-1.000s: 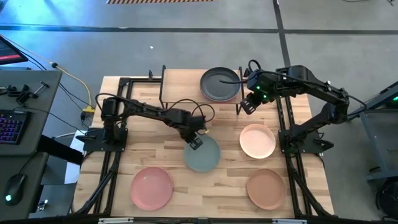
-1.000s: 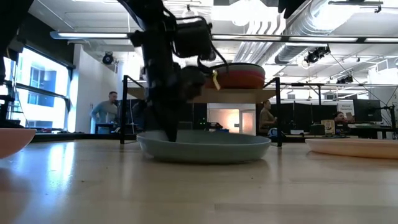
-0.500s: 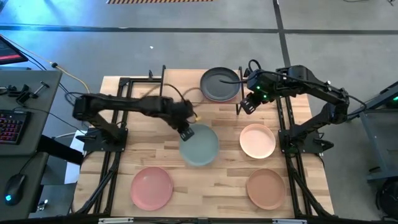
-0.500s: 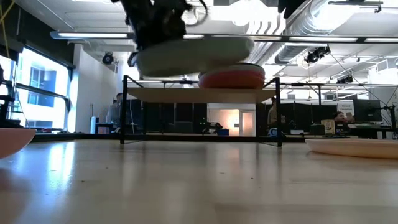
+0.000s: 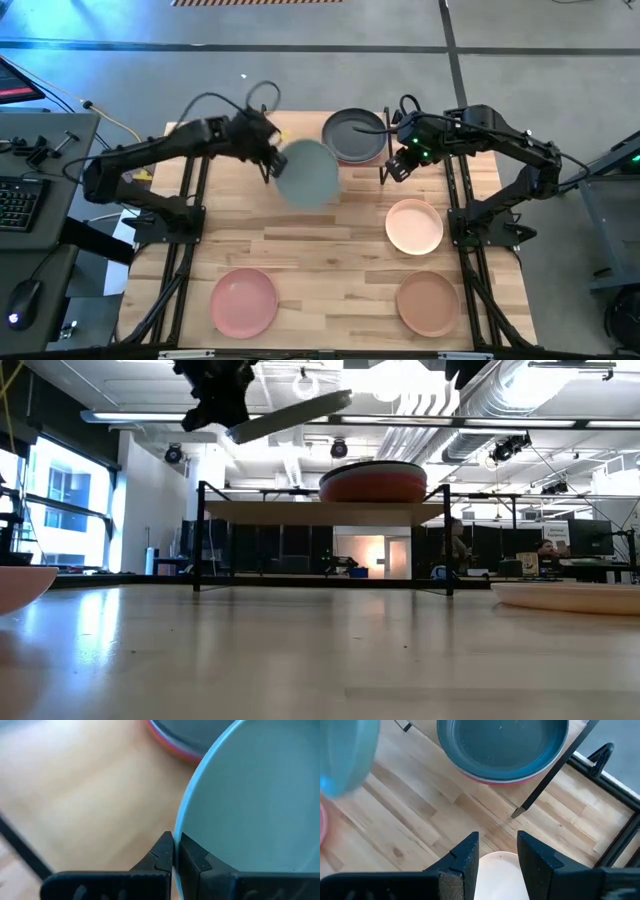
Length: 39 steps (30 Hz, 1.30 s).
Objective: Place and stack plates onto a shelf
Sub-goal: Put the gray plate on the shelf
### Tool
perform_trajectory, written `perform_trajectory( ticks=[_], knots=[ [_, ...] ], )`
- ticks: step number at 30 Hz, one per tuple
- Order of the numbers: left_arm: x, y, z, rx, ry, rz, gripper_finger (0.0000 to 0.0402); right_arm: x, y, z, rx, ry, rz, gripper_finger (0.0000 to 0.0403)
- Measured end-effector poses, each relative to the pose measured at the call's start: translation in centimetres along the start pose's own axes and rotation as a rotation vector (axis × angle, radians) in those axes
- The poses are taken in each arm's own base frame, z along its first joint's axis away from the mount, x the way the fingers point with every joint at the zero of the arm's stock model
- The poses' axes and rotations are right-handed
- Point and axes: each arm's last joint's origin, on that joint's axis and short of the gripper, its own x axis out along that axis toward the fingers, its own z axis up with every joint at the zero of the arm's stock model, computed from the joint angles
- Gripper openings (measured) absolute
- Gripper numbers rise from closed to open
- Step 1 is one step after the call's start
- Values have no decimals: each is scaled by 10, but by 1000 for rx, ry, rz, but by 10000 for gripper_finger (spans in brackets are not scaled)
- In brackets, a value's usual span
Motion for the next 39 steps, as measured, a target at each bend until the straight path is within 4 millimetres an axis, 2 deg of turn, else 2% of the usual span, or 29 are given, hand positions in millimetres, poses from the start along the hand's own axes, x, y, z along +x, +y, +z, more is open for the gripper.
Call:
perform_trajectory(
  ticks=[5, 14, 18, 30, 39],
  knots=[
    [-8, 30, 14, -63, -71, 82, 1, 0, 0, 0, 16, -13, -12, 113],
    [-10, 82, 32, -149, -137, 247, 1, 0, -1, 1, 30, -24, -25, 113],
    [-7, 97, 38, -186, -151, 278, 1, 0, -1, 1, 28, -24, -25, 113],
    [34, 111, 45, -168, -63, 285, 1, 0, -1, 1, 27, -23, -25, 113],
    [52, 115, 45, -152, -24, 289, 8, 0, -1, 1, 27, -23, -24, 113]
  ],
)
